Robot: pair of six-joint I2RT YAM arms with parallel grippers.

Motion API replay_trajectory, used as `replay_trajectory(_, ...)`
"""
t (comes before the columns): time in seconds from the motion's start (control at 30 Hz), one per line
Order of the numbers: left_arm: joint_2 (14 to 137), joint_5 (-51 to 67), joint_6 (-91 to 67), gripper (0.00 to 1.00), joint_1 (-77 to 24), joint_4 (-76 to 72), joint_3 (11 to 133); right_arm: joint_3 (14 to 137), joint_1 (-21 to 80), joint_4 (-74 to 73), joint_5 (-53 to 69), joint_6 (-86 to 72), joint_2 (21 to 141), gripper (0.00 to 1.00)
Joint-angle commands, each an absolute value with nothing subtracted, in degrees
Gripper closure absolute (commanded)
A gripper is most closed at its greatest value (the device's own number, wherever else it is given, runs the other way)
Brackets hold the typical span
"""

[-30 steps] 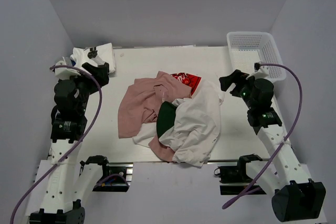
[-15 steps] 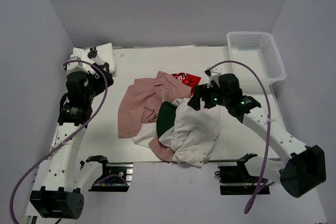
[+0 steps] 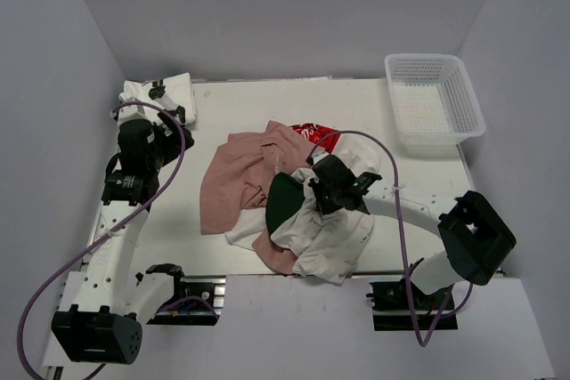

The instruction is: Fold and stack the t-shirts

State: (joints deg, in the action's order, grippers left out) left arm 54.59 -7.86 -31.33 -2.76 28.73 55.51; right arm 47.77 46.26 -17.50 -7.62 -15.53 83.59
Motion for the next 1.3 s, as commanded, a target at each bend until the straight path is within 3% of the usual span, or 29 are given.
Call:
replay_trajectory(0.0,52.6,-9.7,-31.1,0.00,-3.0,28.4,54.9,49.4,47.2,-13.9,-15.7,-18.7,83.4,1.00)
replay_trajectory(0.1,52.6,-9.7,-31.1,0.00,-3.0,28.4,55.5,57.8,46.7,-13.7,-17.8,-17.3,80.9,1.00)
replay_trajectory(0.37,52.6,-10.8,-32.3,0.00,-3.0,29.4,55.5,74.6,43.9,-8.7,-42.9,-13.1,74.4,1.00)
replay_trajectory(0.6,51.6,-12.1,-35.2,0.00,-3.0,30.7,54.3,89.9,35.3,2.8,-52.5,8.6,77.0,1.00)
replay_trajectory(0.7,51.6,-14.4,-35.2,0.00,-3.0,31.4,54.3,97.8,30.1,11.0,-53.1,14.0,81.0,1.00)
replay_trajectory(0.97,49.8,-18.6,-35.2,0.00,-3.5,32.6,54.8,129.4,14.9,8.4,-48.6,27.2,103.1,1.00)
replay_trajectory(1.27,47.5,-21.3,-34.6,0.00,-3.5,30.0,52.6,120.7,1.9,0.1,-33.9,12.2,116.5,1.00)
